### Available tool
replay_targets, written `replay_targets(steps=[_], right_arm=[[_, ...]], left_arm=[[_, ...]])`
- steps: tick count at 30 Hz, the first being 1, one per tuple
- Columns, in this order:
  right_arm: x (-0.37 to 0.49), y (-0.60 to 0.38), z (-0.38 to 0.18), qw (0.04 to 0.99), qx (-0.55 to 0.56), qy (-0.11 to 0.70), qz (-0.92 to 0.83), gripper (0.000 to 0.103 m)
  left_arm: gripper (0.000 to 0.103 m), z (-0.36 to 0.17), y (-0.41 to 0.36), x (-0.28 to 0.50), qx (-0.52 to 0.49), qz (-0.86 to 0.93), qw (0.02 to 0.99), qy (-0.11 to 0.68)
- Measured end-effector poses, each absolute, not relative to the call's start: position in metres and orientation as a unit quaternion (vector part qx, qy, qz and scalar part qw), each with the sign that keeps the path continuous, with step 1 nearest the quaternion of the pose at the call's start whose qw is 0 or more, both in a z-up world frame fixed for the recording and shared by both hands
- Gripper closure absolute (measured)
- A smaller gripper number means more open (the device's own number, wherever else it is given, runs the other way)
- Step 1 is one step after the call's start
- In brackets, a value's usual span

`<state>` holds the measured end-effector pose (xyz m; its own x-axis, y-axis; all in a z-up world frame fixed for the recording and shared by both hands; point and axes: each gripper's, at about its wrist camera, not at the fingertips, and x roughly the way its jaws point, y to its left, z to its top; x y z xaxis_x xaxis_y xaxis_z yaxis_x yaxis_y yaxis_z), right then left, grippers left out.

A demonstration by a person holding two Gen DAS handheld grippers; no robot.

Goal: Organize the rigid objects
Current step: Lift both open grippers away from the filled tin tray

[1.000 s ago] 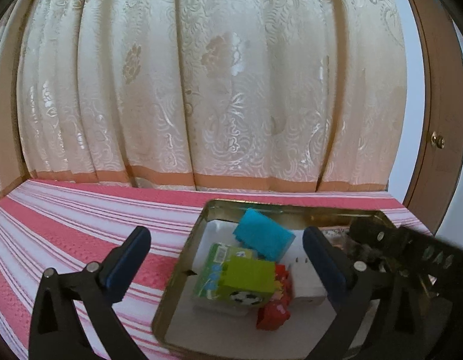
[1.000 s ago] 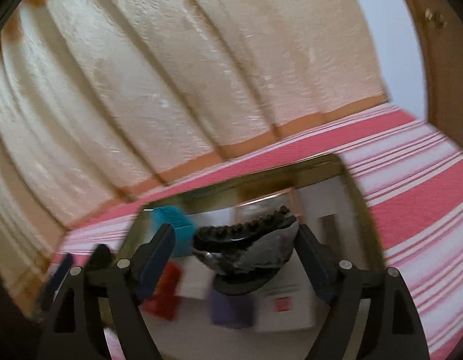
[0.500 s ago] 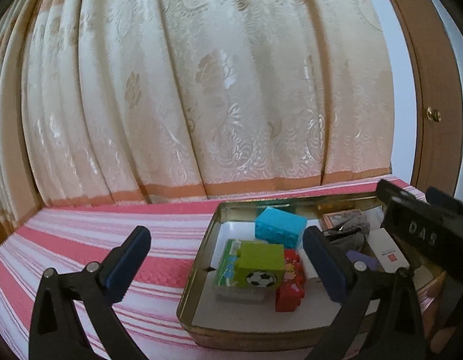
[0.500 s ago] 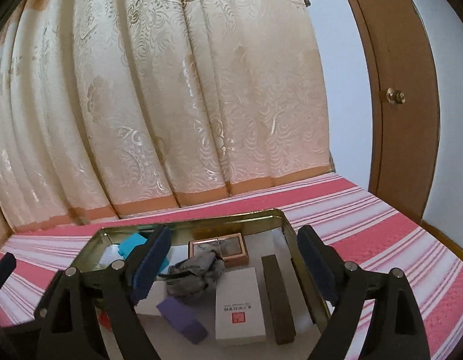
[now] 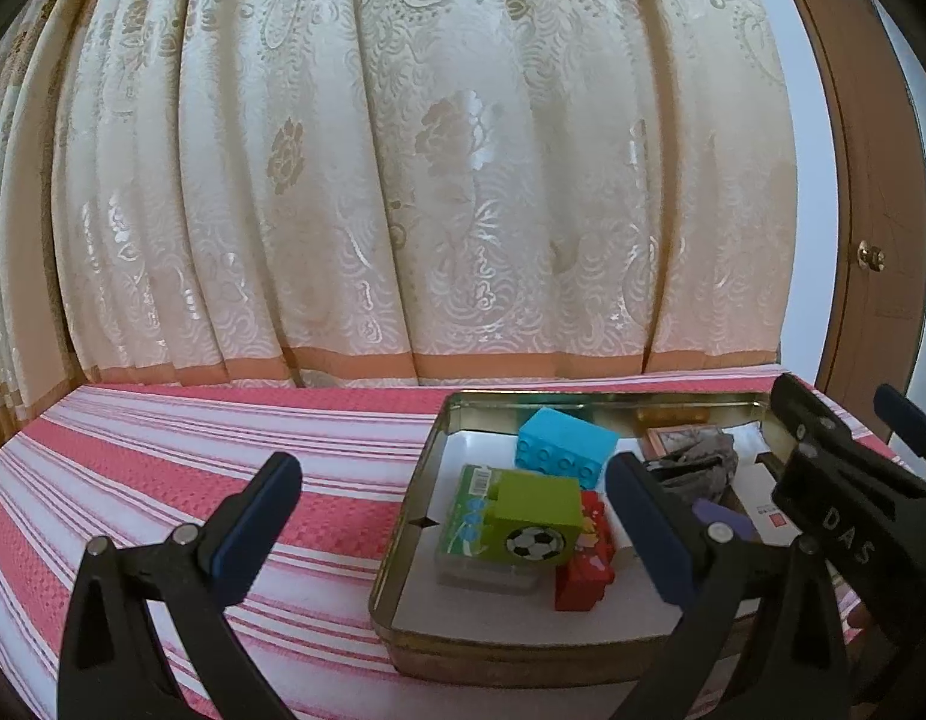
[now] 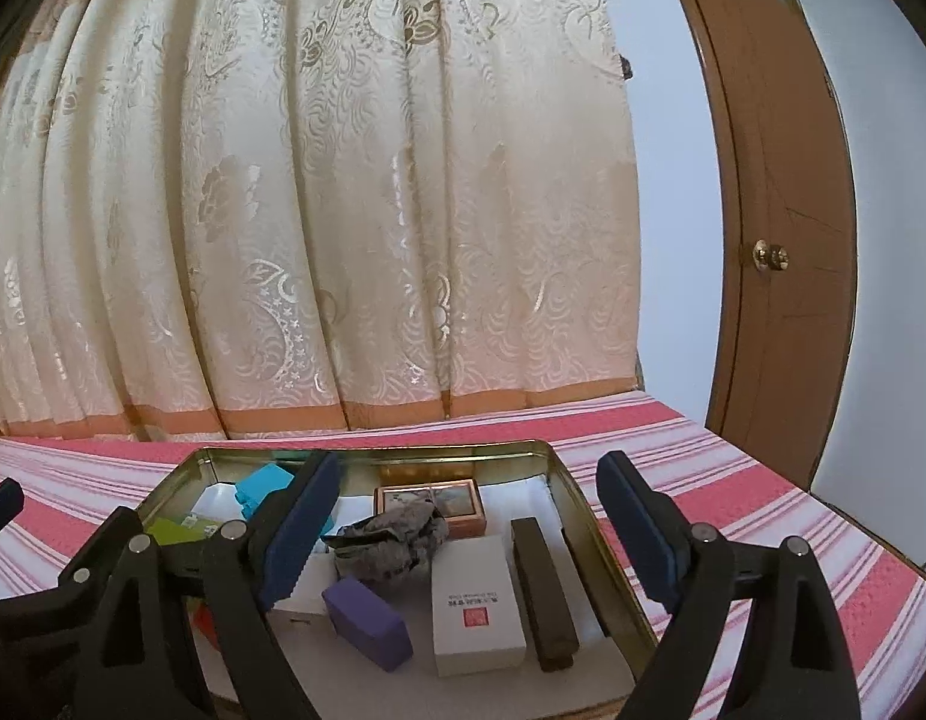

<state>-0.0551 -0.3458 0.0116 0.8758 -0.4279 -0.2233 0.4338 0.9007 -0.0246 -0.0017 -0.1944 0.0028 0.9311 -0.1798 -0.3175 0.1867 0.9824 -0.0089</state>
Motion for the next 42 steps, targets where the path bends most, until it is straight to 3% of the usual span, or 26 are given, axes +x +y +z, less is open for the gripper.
replay_targets(steps=[42], right_arm=[[-0.112,-0.333,0.011,0.966,0.039,0.075,-0.245,0.012]], left_arm=[[0.0,0.007,-0.19,-0.047,0.035,-0.114,0.984,0.136]])
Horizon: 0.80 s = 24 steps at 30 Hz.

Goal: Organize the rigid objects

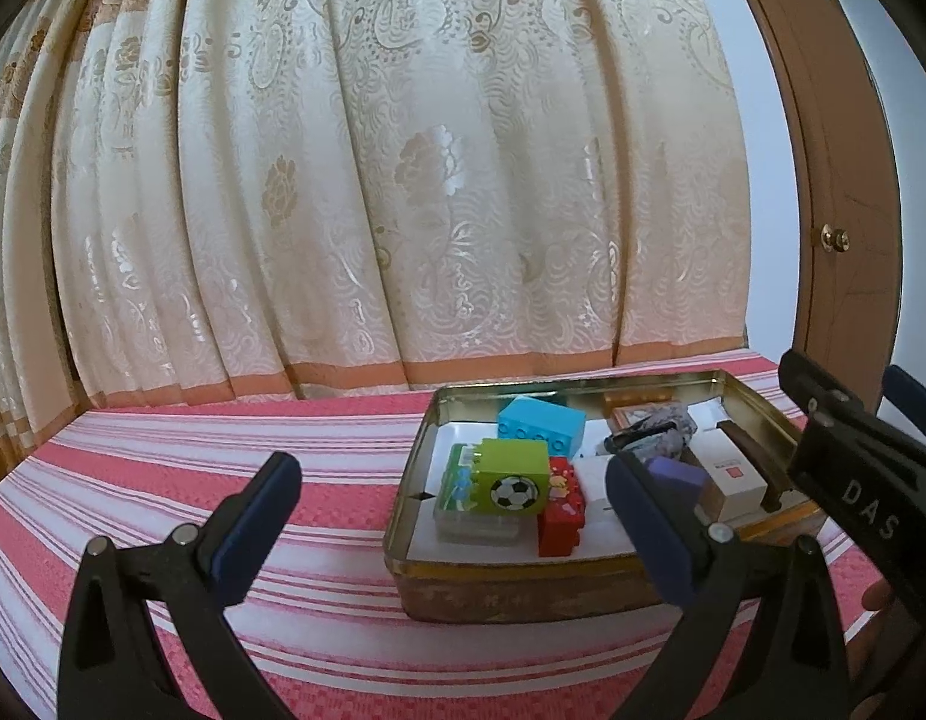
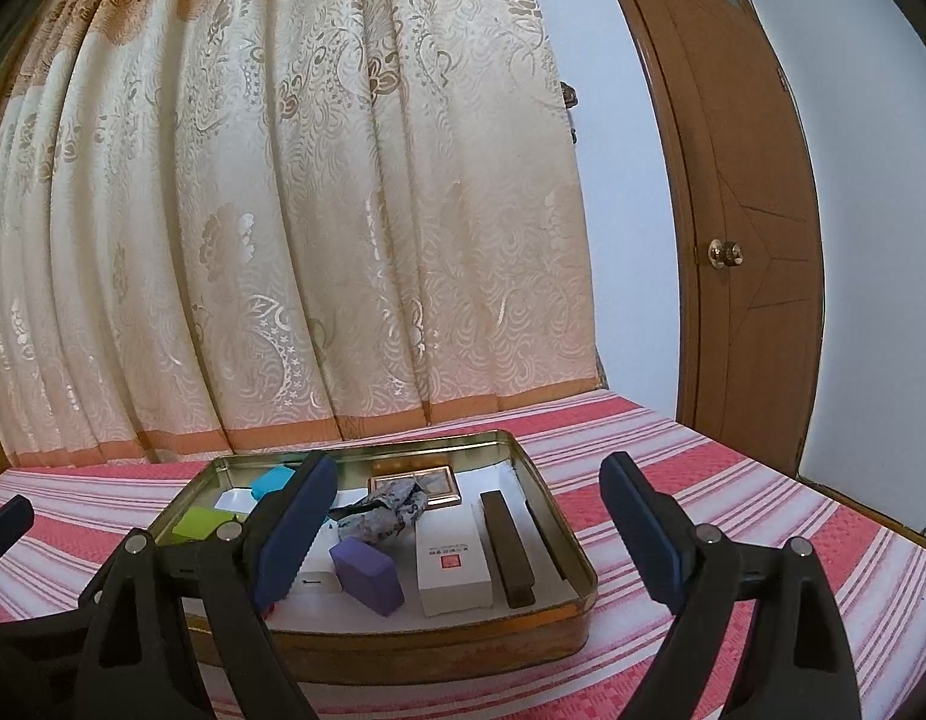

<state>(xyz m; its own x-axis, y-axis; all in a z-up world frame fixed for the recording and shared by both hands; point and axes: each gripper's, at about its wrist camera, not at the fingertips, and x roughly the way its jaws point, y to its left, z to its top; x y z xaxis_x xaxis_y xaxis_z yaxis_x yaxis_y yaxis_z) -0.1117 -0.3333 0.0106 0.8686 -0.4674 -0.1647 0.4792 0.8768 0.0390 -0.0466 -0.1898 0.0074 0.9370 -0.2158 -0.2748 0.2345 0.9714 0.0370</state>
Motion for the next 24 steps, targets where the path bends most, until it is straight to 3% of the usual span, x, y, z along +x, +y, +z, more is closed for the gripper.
replay_targets(steps=[24], right_arm=[[-0.1092,-0.3319,0.0101,0.965,0.036,0.088,-0.244,0.012]], left_arm=[[0.0,0.0032,-0.1936,-0.0395,0.04,-0.119,0.978,0.167]])
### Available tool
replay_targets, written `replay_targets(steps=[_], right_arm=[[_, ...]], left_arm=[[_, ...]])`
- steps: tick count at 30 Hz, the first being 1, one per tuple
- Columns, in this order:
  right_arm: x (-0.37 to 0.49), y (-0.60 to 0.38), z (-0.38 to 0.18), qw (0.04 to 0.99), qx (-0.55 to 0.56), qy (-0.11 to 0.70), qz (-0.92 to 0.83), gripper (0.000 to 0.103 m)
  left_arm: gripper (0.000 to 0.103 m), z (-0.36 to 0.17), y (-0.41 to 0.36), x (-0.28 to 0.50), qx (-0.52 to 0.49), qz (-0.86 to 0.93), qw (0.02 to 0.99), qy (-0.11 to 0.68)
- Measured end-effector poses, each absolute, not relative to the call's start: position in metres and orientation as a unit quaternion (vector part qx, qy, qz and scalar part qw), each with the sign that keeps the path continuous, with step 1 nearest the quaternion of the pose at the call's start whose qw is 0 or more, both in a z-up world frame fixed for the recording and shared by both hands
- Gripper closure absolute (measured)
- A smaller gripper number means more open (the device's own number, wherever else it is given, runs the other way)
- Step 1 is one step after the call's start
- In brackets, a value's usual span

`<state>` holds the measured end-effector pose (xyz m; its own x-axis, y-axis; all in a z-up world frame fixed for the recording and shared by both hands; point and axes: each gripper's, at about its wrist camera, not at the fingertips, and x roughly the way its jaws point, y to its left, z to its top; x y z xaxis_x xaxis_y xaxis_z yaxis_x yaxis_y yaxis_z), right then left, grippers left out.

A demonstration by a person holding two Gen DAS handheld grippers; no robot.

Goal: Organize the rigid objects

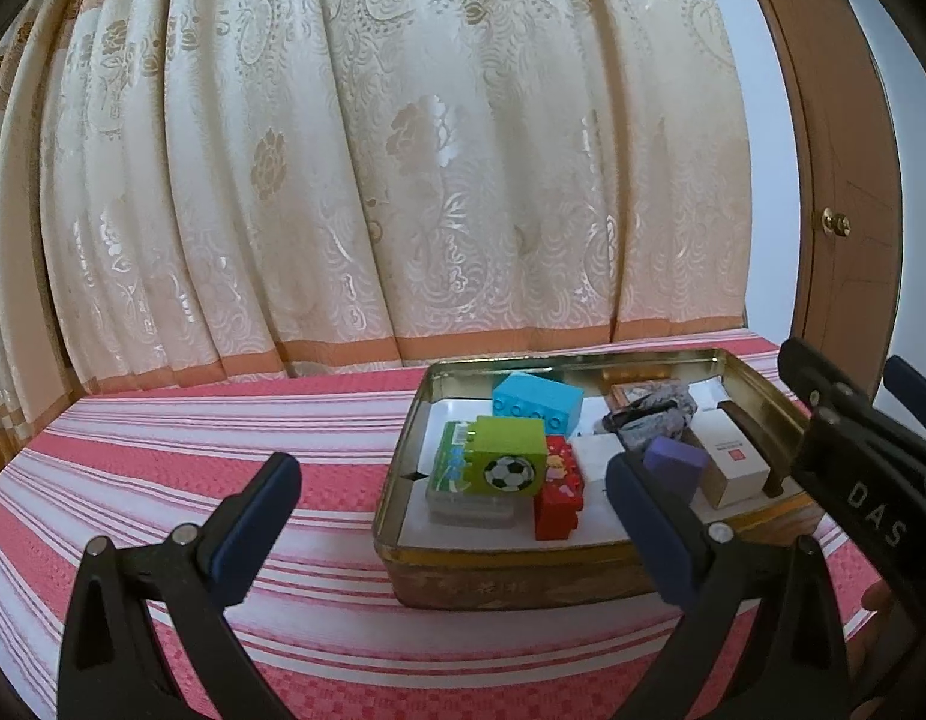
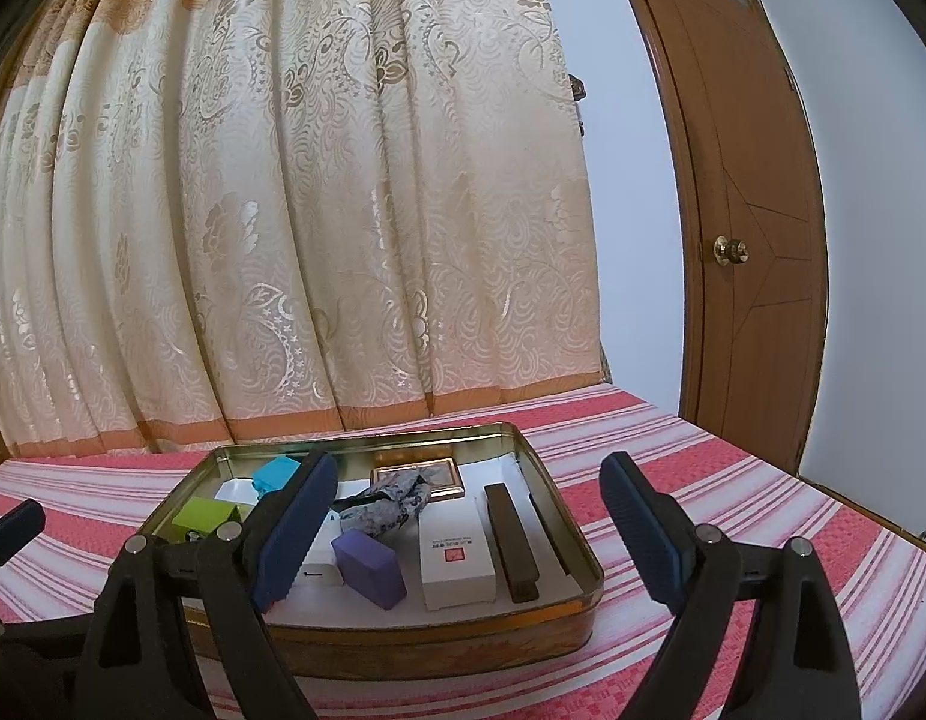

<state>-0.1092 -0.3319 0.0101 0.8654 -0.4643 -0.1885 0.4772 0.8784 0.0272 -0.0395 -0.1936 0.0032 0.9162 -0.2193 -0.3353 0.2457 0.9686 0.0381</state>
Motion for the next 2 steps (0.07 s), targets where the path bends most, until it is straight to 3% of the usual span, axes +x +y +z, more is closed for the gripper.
replay_targets(steps=[2], right_arm=[[-0.1089,-0.3323,0.0097,0.964,0.037,0.09,-0.246,0.012]], left_arm=[[0.0,0.0031,-0.1939,-0.0395,0.04,-0.118,0.978,0.168]])
